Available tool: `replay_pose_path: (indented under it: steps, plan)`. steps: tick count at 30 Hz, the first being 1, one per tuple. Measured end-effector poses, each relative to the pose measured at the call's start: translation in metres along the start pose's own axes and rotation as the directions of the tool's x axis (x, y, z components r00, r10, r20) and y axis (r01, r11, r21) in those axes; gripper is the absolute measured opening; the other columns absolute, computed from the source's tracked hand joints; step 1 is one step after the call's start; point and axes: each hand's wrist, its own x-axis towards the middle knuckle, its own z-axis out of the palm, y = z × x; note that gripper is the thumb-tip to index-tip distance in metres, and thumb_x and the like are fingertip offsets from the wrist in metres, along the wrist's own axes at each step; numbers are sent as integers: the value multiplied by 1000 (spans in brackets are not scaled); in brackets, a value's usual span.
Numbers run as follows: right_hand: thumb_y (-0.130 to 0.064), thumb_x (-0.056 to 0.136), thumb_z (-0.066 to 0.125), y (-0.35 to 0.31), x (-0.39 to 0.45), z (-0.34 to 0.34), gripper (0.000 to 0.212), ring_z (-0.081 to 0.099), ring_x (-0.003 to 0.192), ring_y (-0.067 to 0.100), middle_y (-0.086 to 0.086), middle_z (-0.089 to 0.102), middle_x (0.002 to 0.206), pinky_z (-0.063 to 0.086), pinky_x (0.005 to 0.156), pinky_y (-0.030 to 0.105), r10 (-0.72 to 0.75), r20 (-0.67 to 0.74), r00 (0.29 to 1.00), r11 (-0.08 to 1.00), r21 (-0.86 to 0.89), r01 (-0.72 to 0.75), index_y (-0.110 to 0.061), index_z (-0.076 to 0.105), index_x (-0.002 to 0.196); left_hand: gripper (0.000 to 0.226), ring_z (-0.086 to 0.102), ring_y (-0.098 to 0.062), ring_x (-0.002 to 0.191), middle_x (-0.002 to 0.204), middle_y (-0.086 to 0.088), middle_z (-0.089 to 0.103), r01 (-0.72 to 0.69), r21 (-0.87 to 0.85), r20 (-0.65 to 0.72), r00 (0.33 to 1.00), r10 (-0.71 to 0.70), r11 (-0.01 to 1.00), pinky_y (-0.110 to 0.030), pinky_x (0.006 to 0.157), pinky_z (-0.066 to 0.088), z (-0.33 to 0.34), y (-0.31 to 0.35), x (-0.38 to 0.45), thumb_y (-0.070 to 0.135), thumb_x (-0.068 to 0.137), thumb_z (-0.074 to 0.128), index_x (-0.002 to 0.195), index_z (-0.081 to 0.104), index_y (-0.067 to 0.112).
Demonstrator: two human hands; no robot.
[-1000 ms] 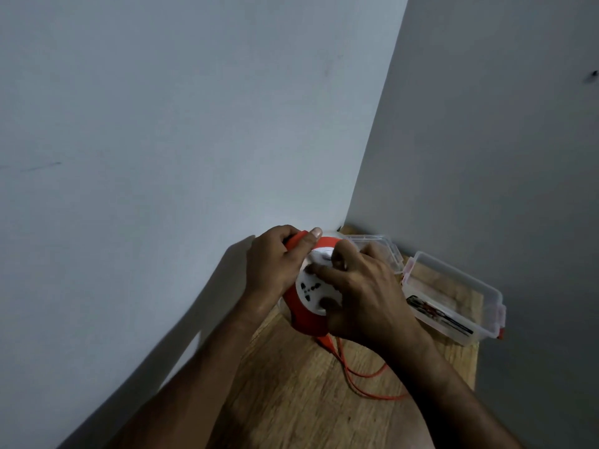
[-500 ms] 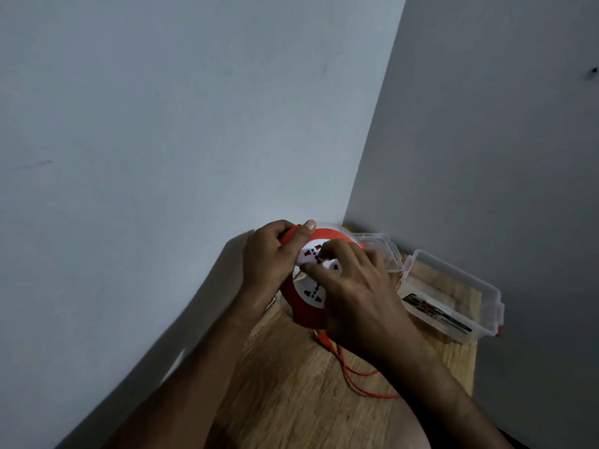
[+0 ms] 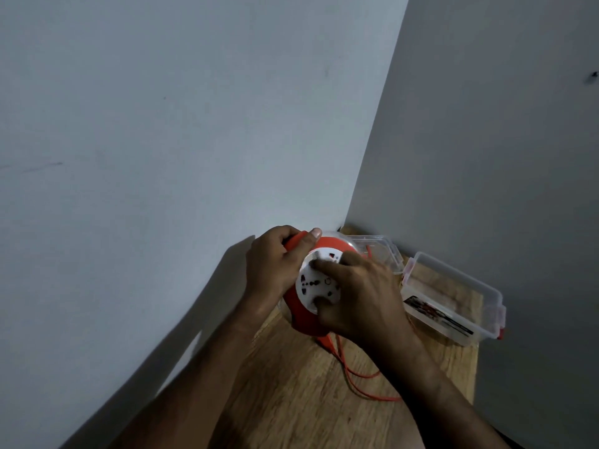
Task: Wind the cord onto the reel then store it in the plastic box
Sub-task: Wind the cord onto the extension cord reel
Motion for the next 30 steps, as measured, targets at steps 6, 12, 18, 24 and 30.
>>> replay_pose_path:
  steps: [6,12,18,24,30]
  plan:
    - [-51,77,77,-11,2,4,57,71,83,9,2,77,100,43,60,3,371,14,929,868,349,-352,-17,69,122,40,74,-5,75,81,9,77,-11,39,-20,1000,12,999,-34,74,64,3,2,-3,61,94,64,91,76,22]
    - [-43,82,64,-14,-9,-8,47,66,101,26,8,69,116,56,80,39,4,-143,990,998,57,5,-19,64,122,39,74,-9,76,79,7,77,25,-24,10,1000,-25,999,-33,75,63,-1,-2,0,58,94,66,90,77,21]
    - [-34,65,87,0,-6,-8,74,44,128,29,12,44,140,44,96,50,-156,197,968,969,-162,189,-29,57,133,42,72,-5,73,74,9,75,24,-31,7,1000,-24,999,-35,74,60,0,0,2,63,91,65,83,76,23]
    - [-52,65,84,5,-4,-1,60,51,109,23,5,51,118,46,81,41,-151,74,986,983,-98,158,-32,69,119,42,70,-2,71,72,12,73,4,-14,15,1000,-4,1000,-27,69,55,2,1,-2,64,90,65,81,74,24]
    - [-42,59,88,-2,-3,-3,61,69,89,28,8,70,104,57,73,39,-25,-3,1000,1000,-12,25,-22,75,115,42,71,-4,76,77,11,74,-19,17,-1,1000,19,1000,-29,73,58,0,3,-3,64,90,66,85,75,23]
